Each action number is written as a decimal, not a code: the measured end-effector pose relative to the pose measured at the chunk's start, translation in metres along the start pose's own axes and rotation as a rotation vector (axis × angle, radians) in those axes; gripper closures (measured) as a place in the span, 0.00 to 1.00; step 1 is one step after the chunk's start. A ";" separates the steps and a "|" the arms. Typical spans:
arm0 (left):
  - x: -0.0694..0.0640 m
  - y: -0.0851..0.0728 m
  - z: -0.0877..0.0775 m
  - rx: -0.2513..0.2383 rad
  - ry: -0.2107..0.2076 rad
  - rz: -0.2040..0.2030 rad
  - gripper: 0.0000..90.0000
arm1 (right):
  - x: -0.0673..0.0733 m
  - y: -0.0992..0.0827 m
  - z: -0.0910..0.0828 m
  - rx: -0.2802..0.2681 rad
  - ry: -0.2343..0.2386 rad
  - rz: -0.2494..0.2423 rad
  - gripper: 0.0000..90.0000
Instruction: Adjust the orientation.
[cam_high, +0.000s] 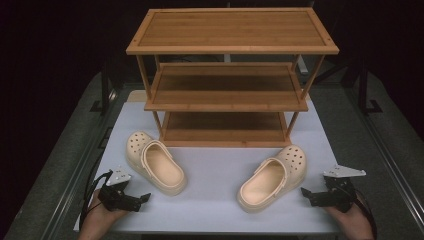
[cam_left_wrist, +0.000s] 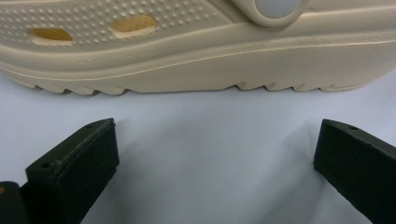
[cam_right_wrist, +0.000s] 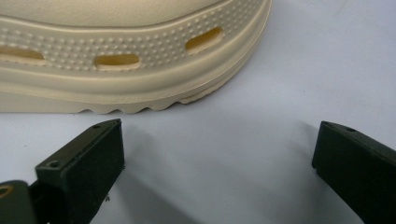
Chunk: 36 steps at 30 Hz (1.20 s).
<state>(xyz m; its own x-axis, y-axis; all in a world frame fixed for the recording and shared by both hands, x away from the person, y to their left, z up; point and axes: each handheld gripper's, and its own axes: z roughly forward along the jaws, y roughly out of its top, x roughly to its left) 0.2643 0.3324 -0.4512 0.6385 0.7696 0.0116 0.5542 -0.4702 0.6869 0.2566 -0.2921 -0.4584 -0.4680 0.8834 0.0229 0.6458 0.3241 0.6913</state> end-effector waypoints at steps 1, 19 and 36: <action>0.000 0.000 0.000 0.000 0.000 0.000 0.00 | 0.000 0.000 0.000 0.000 0.000 0.000 0.02; 0.004 -0.001 -0.010 -0.006 0.010 -0.030 0.17 | 0.000 0.000 0.000 -0.001 0.000 0.000 0.02; 0.018 0.006 -0.036 -0.030 0.064 -0.079 0.54 | 0.000 0.000 0.000 0.001 0.001 0.001 0.02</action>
<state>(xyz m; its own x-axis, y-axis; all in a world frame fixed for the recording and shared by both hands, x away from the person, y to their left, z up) 0.2596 0.3586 -0.4203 0.5576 0.8301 0.0020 0.5850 -0.3946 0.7086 0.2567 -0.2922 -0.4582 -0.4680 0.8834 0.0243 0.6468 0.3236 0.6906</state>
